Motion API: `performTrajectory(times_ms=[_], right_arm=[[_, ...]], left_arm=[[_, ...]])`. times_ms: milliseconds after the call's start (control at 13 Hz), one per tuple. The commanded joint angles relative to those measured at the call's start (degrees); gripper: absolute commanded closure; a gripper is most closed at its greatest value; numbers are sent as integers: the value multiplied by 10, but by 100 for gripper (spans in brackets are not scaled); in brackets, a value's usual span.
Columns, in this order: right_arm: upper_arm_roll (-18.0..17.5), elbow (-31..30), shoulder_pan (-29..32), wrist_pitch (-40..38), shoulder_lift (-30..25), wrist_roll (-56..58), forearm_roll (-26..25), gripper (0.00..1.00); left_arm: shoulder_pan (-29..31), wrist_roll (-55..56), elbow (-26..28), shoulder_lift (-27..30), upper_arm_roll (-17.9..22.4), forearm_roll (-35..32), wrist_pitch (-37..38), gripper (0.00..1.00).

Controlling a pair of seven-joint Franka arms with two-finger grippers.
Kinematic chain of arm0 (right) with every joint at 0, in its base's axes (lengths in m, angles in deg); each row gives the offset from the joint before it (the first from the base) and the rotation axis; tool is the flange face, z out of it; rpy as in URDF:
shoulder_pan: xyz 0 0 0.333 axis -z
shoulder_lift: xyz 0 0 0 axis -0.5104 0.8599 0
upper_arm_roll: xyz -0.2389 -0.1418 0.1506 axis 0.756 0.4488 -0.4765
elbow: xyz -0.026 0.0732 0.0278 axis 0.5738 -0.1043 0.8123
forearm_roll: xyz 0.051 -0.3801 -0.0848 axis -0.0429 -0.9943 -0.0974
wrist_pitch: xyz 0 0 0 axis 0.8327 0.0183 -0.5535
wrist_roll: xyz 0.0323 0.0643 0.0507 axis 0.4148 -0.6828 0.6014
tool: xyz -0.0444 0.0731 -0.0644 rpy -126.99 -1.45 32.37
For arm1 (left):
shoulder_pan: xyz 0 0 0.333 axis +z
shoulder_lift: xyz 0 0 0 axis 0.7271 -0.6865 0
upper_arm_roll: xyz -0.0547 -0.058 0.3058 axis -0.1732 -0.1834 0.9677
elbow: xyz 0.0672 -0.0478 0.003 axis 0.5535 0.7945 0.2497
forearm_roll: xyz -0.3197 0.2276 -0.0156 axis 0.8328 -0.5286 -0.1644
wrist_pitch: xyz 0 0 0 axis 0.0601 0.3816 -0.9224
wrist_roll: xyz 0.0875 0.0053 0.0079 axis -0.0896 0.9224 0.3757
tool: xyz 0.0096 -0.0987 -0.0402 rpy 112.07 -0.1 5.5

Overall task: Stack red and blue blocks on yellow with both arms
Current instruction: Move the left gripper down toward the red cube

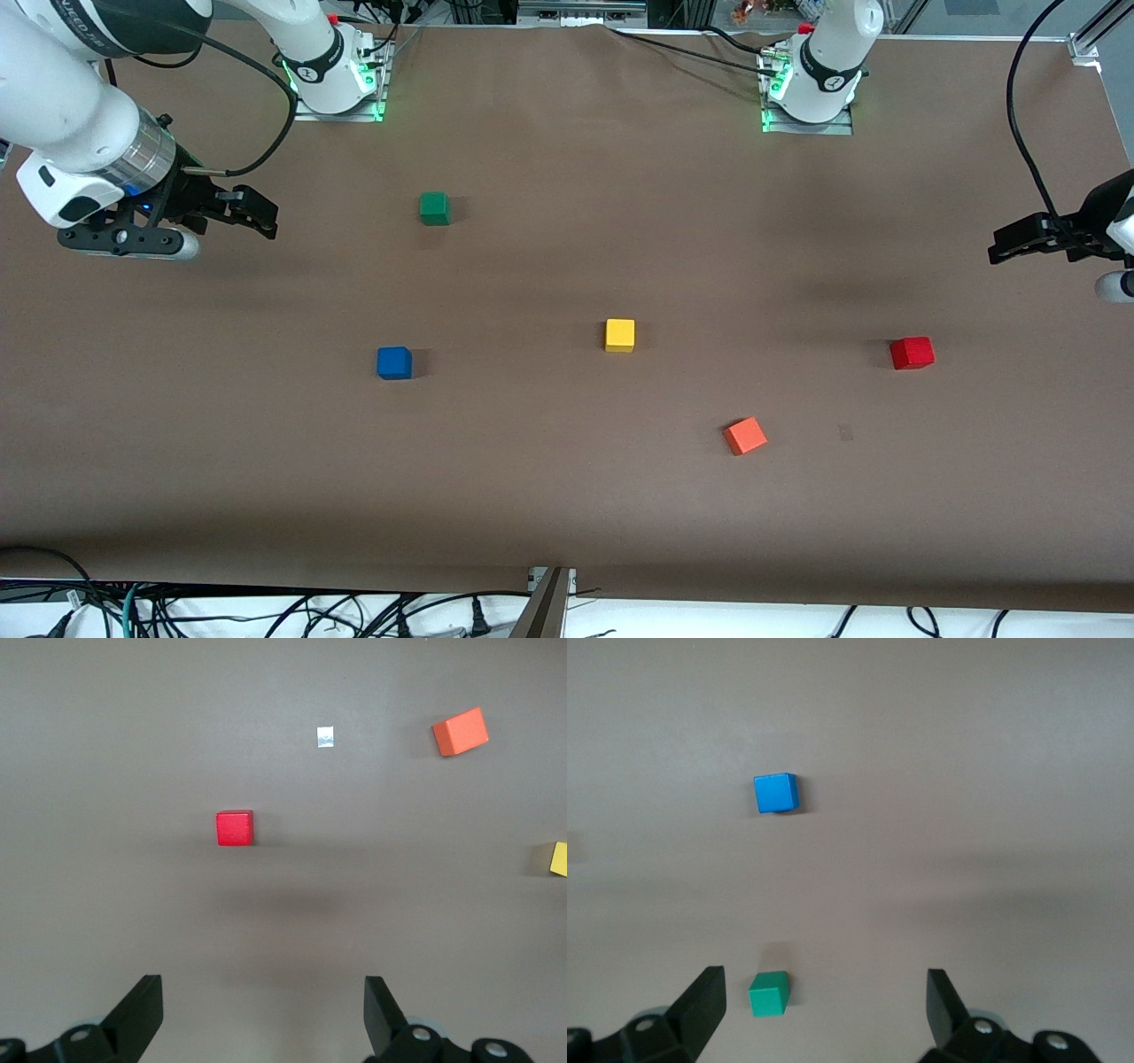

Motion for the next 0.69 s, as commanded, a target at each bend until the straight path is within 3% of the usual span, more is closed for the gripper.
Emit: performTrajectory(times_ms=[0, 462, 615], right_arm=[[-8, 37, 15, -8, 15, 9, -2, 0], [-13, 48, 9, -8, 35, 7, -24, 0], [-12, 48, 9, -12, 37, 6, -24, 0]], left_arm=[[-2, 3, -24, -9, -2, -6, 17, 0], [-4, -1, -16, -26, -2, -8, 12, 0], [3, -1, -19, -74, -2, -8, 12, 0]])
